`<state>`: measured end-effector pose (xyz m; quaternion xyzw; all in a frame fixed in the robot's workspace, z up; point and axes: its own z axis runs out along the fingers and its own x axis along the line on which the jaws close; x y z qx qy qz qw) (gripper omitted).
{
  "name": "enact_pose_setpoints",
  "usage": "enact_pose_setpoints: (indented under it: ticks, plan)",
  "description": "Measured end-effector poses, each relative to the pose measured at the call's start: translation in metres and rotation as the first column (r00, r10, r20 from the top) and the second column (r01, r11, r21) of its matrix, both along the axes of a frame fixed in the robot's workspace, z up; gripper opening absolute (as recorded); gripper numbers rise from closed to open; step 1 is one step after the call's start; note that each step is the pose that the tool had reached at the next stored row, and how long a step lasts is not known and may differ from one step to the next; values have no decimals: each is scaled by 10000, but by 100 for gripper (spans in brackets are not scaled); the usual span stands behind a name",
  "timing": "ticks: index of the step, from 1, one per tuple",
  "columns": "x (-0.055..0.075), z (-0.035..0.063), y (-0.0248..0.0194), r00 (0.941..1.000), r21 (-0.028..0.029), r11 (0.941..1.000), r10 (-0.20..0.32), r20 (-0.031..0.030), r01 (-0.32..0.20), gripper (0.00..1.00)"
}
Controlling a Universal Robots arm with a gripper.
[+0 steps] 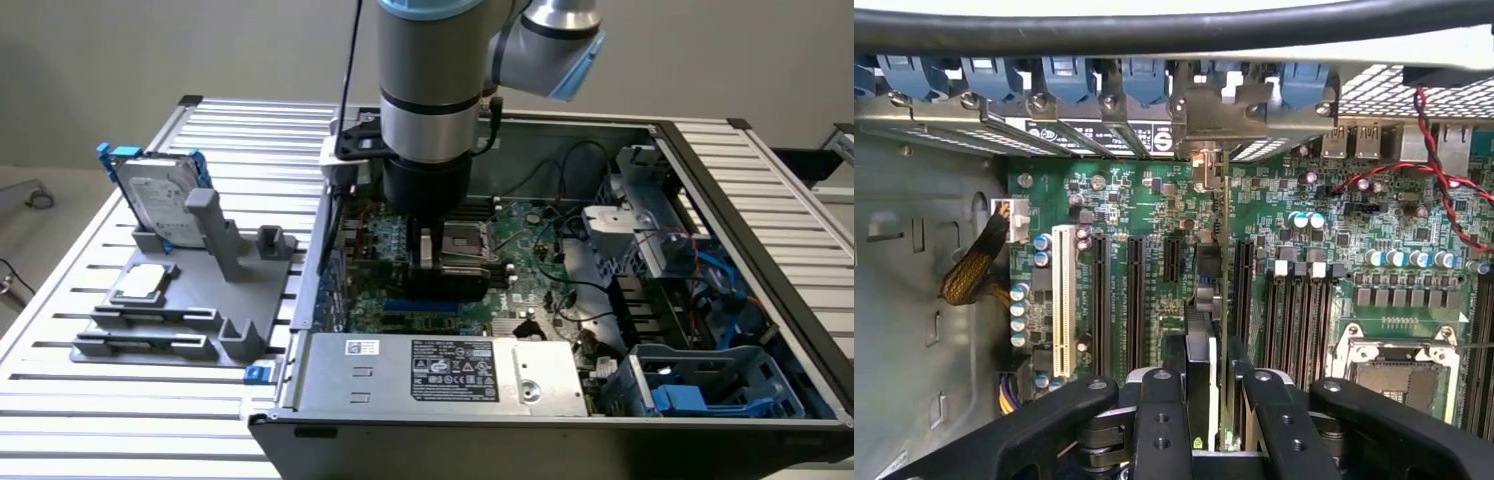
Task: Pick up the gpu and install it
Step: 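Insert the gpu into the slot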
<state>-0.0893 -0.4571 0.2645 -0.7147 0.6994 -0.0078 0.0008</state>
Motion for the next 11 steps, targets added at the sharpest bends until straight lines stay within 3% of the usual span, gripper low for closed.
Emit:
enact_pose_setpoints:
  ticks: [4,11]
  plan:
    - [-3,-20,0,10000,-54,10000,0,1,0,27]
    - [-11,-57,0,10000,-78,10000,1,0,-1,27]
